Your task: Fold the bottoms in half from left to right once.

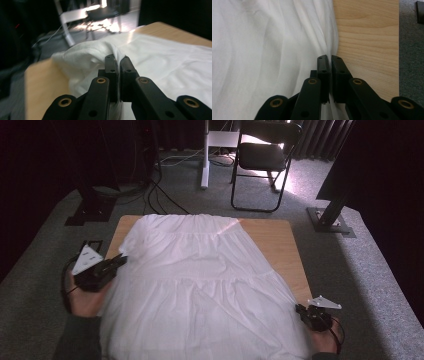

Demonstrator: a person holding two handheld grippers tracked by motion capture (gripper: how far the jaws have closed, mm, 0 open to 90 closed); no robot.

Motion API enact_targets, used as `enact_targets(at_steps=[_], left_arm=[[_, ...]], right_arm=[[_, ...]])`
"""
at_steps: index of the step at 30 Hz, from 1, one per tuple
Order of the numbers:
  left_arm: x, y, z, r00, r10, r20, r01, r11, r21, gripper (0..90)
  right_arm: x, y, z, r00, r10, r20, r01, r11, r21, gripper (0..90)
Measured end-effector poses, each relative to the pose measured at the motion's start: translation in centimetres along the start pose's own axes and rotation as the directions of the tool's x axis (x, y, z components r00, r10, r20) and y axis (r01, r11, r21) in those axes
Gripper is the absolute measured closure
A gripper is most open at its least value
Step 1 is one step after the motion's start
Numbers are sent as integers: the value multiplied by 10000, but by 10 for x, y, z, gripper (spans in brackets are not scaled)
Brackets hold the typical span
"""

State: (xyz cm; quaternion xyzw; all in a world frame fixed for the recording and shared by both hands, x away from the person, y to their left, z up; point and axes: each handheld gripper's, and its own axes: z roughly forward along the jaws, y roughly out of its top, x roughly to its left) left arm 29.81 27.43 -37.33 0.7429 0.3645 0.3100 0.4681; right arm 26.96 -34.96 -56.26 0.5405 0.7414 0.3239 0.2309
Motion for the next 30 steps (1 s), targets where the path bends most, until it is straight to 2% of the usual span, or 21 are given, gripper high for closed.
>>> enact_targets(at_steps=[4, 6, 7, 9, 10, 12, 13, 14, 15, 16, 17, 18, 19, 21, 22, 23, 24, 25, 28, 29, 30], left_arm=[[-32, 33, 38, 9904, 593, 1247, -573, 9982, -195, 878], [-55, 49, 59, 9737, 913, 2087, -870, 9958, -297, 879], [-69, 56, 68, 9601, 1009, 2608, -934, 9948, -409, 879], [-99, 70, 83, 9211, 1251, 3686, -1048, 9917, -747, 879], [-114, 75, 89, 8948, 1320, 4264, -1006, 9903, -954, 879], [-142, 80, 102, 8158, 1371, 5619, -804, 9889, -1246, 879], [-157, 79, 109, 7823, 1450, 6058, -864, 9884, -1251, 879], [-174, 77, 119, 7564, 1543, 6356, -1067, 9879, -1129, 879], [-183, 74, 124, 7487, 1623, 6427, -1271, 9867, -1011, 878], [-193, 69, 132, 7479, 1688, 6420, -1535, 9849, -801, 877], [-200, 63, 141, 7510, 1541, 6420, -1589, 9860, -509, 867], [-203, 56, 148, 7481, 1301, 6507, -1490, 9885, -263, 819], [-202, 49, 154, 7523, 1047, 6504, -1360, 9907, -21, 730], [-194, 39, 159, 7754, 647, 6281, -1137, 9928, 381, 626], [-194, 39, 159, 7754, 647, 6281, -1137, 9928, 381, 593], [-181, 31, 157, 7901, 309, 6122, -784, 9956, 510, 593], [-172, 27, 153, 8104, 208, 5855, -691, 9958, 603, 568], [-160, 21, 148, 8393, 227, 5432, -717, 9950, 691, 563], [-133, 3, 135, 8956, 104, 4448, -648, 9921, 1073, 546], [-121, -8, 129, 9217, 68, 3877, -610, 9900, 1275, 535], [-113, -15, 126, 9313, -117, 3641, -439, 9886, 1440, 534]], right_arm=[[0, 0, 0, 10000, 9, -3, -9, 10000, -15, 856], [0, 0, 0, 10000, 19, -5, -19, 10000, -22, 857], [0, 0, 0, 10000, 22, -2, -22, 10000, -20, 857], [0, 0, 0, 10000, 25, 13, -25, 10000, -16, 857], [0, 0, 0, 10000, 35, 21, -35, 10000, -10, 857], [1, 0, 0, 10000, 50, 36, -50, 10000, 11, 857], [1, 0, 0, 10000, 62, 49, -62, 10000, 18, 857], [1, 1, 0, 10000, 48, 65, -48, 10000, 32, 857], [1, 1, 0, 10000, 11, 97, -11, 10000, 33, 856], [2, 1, 0, 9999, 11, 116, -12, 10000, 42, 856], [2, 1, 0, 9999, 10, 135, -11, 10000, 60, 856], [2, 1, 0, 9999, 5, 159, -7, 10000, 87, 850], [3, 1, 0, 9998, 9, 192, -11, 9999, 112, 835], [3, 3, -1, 9995, 59, 316, -66, 9998, 205, 732], [3, 3, -1, 9995, 59, 316, -66, 9998, 205, 732], [4, 4, -1, 9989, 140, 451, -152, 9996, 257, 656], [7, 7, -3, 9976, 182, 665, -196, 9996, 211, 567], [10, 10, -5, 9971, 148, 750, -159, 9998, 135, 522], [23, 26, -15, 9967, 13, 808, 14, 9995, -326, 450], [27, 30, -17, 9968, -35, 802, 72, 9989, -459, 445], [34, 39, -21, 9978, -116, 646, 158, 9978, -644, 444]])
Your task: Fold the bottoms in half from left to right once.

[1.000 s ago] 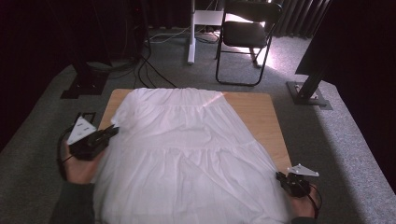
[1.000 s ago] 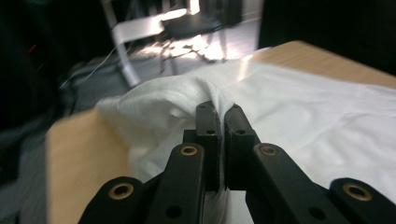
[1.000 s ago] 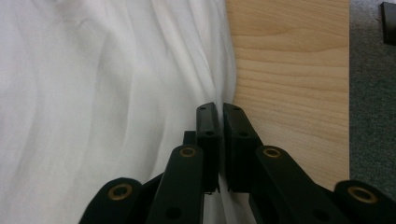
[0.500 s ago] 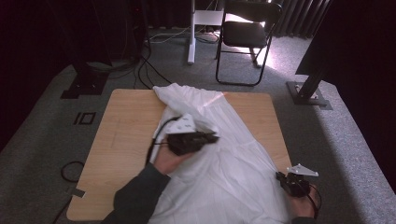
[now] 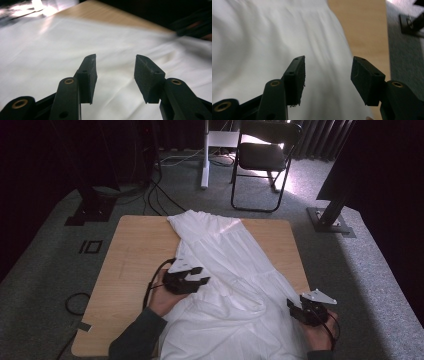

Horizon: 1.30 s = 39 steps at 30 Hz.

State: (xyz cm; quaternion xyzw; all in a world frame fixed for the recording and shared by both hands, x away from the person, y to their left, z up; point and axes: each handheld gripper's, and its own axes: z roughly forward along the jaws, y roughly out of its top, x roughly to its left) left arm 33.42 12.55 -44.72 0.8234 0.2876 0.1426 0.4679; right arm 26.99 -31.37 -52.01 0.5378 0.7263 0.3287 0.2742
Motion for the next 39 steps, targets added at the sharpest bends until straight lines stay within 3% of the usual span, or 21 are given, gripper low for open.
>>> enact_targets(at_steps=[3, 6, 8, 10, 13, 16, 18, 21, 23, 27, 28, 30, 33, 36, 37, 39], left_arm=[[23, -37, -18, 9923, -789, -956, 824, 9960, 333, 524], [35, -70, -26, 9744, -1426, -1740, 1582, 9842, 790, 501], [37, -86, -26, 9664, -1728, -1905, 1950, 9752, 1045, 479], [35, -94, -23, 9655, -1762, -1920, 2019, 9715, 1238, 434], [29, -103, -8, 9654, -1681, -1992, 2036, 9636, 1735, 397], [25, -109, 3, 9614, -1631, -2218, 2092, 9565, 2035, 365], [23, -112, 5, 9571, -1592, -2421, 2121, 9541, 2114, 341], [22, -116, 4, 9550, -1763, -2385, 2296, 9485, 2183, 343], [21, -118, 4, 9579, -1562, -2407, 2104, 9528, 2191, 398], [20, -118, 2, 9747, -1472, -1684, 1832, 9572, 2242, 742], [20, -118, 2, 9747, -1347, -1785, 1731, 9598, 2212, 810], [23, -118, 1, 9722, -1201, -2011, 1640, 9620, 2185, 857], [30, -118, -2, 9652, -1169, -2340, 1691, 9613, 2174, 865], [42, -119, -5, 9532, -1347, -2707, 1944, 9588, 2072, 867], [46, -119, -6, 9479, -1418, -2851, 2045, 9574, 2039, 870], [55, -119, -9, 9313, -1548, -3297, 2272, 9543, 1939, 871]], right_arm=[[21, 20, -7, 9964, -347, -780, 311, 9984, -470, 443], [45, 33, -7, 9848, -1001, -1421, 915, 9936, -662, 409], [61, 38, -2, 9741, -1382, -1790, 1299, 9899, -572, 397], [76, 36, 11, 9637, -1649, -2100, 1626, 9863, -282, 394], [81, 32, 20, 9605, -1625, -2258, 1671, 9859, 14, 399], [83, 27, 27, 9564, -1615, -2434, 1732, 9845, 271, 452], [81, 24, 30, 9544, -1618, -2510, 1775, 9833, 411, 546], [77, 23, 31, 9567, -1530, -2477, 1713, 9837, 541, 764], [73, 25, 29, 9627, -1566, -2205, 1716, 9839, 503, 836], [66, 31, 23, 9691, -1419, -2016, 1494, 9885, 224, 857], [65, 32, 21, 9704, -1386, -1978, 1447, 9893, 167, 858], [63, 35, 20, 9714, -1348, -1956, 1387, 9903, 63, 858], [62, 37, 21, 9711, -1246, -2034, 1284, 9917, 55, 857], [64, 36, 26, 9685, -1090, -2240, 1131, 9936, 53, 858], [65, 36, 28, 9673, -1070, -2298, 1112, 9938, 54, 859], [70, 34, 34, 9622, -1001, -2534, 1071, 9941, 140, 859]])
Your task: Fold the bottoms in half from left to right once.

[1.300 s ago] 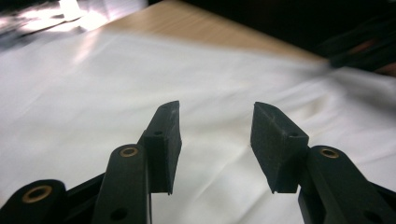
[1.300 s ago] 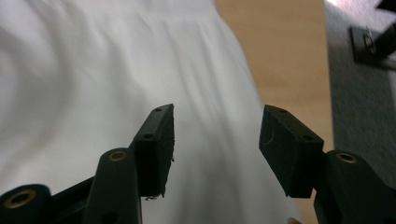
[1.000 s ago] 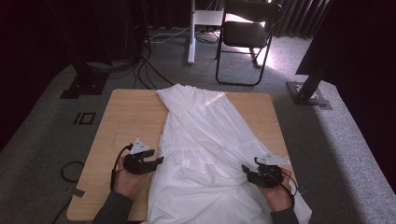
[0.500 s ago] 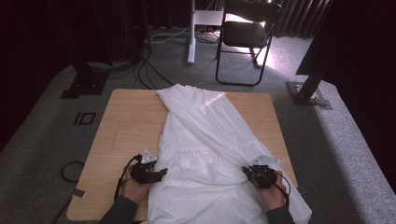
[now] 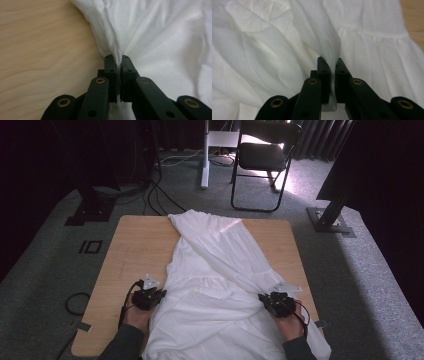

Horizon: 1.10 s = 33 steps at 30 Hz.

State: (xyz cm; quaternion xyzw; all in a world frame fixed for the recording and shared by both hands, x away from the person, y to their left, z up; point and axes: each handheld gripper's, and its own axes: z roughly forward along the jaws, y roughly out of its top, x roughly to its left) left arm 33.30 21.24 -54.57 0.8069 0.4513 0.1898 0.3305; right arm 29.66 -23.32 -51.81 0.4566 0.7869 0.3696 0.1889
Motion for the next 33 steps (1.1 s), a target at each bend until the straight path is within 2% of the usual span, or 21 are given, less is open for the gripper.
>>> enact_targets(at_steps=[3, 5, 9, 10, 14, 16, 19, 23, 25, 26, 27, 28, 30, 31, 33], left_arm=[[11, 5, -2, 9988, -169, -465, 167, 9999, -28, 872], [19, 5, -1, 9968, -587, -537, 580, 9982, -158, 873], [30, 6, -4, 9921, -986, -770, 971, 9950, -234, 874], [30, 10, -7, 9920, -789, -990, 764, 9967, -286, 874], [24, 36, -22, 9903, 20, -1387, -107, 9980, -620, 874], [20, 47, -28, 9908, 254, -1330, -362, 9962, -795, 874], [14, 56, -36, 9929, 375, -1127, -498, 9928, -1086, 873], [0, 59, -47, 9937, 650, -912, -762, 9891, -1260, 872], [-9, 57, -49, 9939, 898, -636, -974, 9869, -1289, 859], [-14, 56, -48, 9937, 995, -523, -1053, 9866, -1245, 834], [-18, 54, -45, 9925, 1104, -518, -1158, 9866, -1149, 778], [-22, 52, -41, 9915, 1172, -573, -1225, 9874, -998, 707], [-25, 48, -32, 9925, 1123, -489, -1157, 9905, -738, 628], [-26, 46, -29, 9936, 1053, -414, -1080, 9917, -698, 606], [-29, 42, -21, 9961, 875, -148, -881, 9946, -545, 576]], right_arm=[[7, 1, 9, 9997, -166, -168, 168, 9998, 109, 860], [12, 4, 14, 9995, -222, -237, 225, 9997, 113, 860], [18, 11, 19, 9987, -370, -361, 371, 9993, 11, 860], [20, 14, 19, 9984, -427, -384, 427, 9991, -12, 861], [23, 21, 20, 9980, -539, -343, 534, 9984, -170, 860], [22, 23, 20, 9979, -549, -334, 540, 9982, -251, 860], [18, 26, 16, 9980, -541, -337, 527, 9977, -425, 859], [6, 33, -6, 9989, -301, -366, 260, 9938, -1082, 860], [-1, 37, -23, 9976, -53, -689, -69, 9843, -1766, 862], [-7, 40, -35, 9976, 161, -669, -307, 9741, -2239, 863], [-13, 42, -43, 9990, 287, -354, -365, 9690, -2442, 863], [-21, 42, -46, 9988, 471, 127, -427, 9698, -2401, 862], [-42, 38, -41, 9914, 819, 1024, -607, 9789, -1950, 860], [-53, 33, -33, 9861, 1137, 1209, -948, 9838, -1521, 859], [-68, 20, -15, 9808, 1534, 1201, -1445, 9863, -794, 850]])
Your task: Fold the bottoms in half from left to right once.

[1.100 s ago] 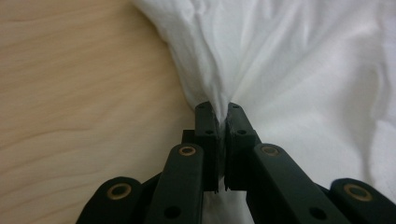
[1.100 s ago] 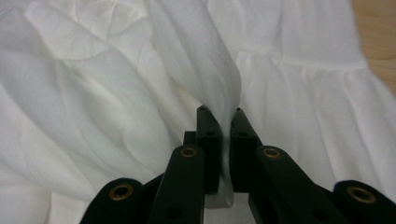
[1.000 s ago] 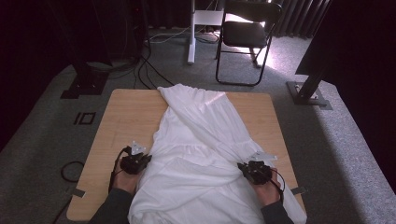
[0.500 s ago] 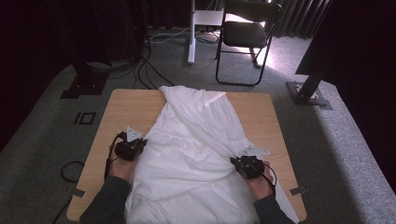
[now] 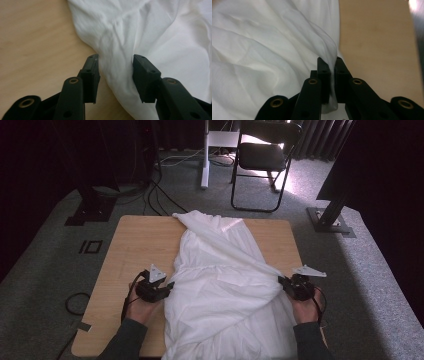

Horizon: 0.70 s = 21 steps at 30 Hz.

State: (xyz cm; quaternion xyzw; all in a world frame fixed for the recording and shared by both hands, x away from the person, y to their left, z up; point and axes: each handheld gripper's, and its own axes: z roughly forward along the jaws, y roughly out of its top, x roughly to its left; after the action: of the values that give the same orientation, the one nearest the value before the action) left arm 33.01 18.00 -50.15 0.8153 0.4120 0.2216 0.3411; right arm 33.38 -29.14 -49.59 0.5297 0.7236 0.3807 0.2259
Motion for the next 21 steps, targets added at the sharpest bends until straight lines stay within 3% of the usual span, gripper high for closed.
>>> enact_targets(at_steps=[3, 8, 9, 11, 13, 15, 16, 20, 21], left_arm=[[-10, -2, 4, 9996, 34, 269, -33, 10000, -34, 543], [-37, -6, 10, 9952, 675, 710, -693, 9973, 236, 521], [-42, -9, 15, 9933, 1022, 533, -1051, 9929, 554, 522], [-46, -14, 25, 9919, 1241, 287, -1264, 9867, 1026, 549], [-45, -19, 36, 9891, 1470, -45, -1451, 9805, 1328, 590], [-36, -18, 40, 9944, 1047, 131, -1055, 9882, 1114, 604], [-36, -18, 40, 9944, 1047, 131, -1055, 9882, 1114, 604], [-15, -3, 53, 9899, 1175, -798, -1040, 9821, 1570, 605], [-9, 2, 57, 9901, 1044, -939, -877, 9820, 1671, 605]], right_arm=[[-5, -23, 30, 9988, -343, 338, 295, 9905, 1341, 802], [-5, -36, 42, 9974, -464, 544, 361, 9834, 1776, 748], [-5, -37, 42, 9971, -516, 560, 407, 9826, 1814, 746], [-5, -36, 43, 9974, -477, 538, 371, 9824, 1830, 741], [-6, -36, 44, 9981, -357, 494, 263, 9835, 1792, 741], [-6, -34, 46, 9983, -335, 474, 245, 9836, 1787, 739], [-6, -34, 46, 9983, -335, 474, 245, 9836, 1787, 739], [-4, -26, 55, 9987, -303, 402, 224, 9826, 1845, 731], [-3, -24, 57, 9989, -289, 364, 217, 9826, 1843, 730]])
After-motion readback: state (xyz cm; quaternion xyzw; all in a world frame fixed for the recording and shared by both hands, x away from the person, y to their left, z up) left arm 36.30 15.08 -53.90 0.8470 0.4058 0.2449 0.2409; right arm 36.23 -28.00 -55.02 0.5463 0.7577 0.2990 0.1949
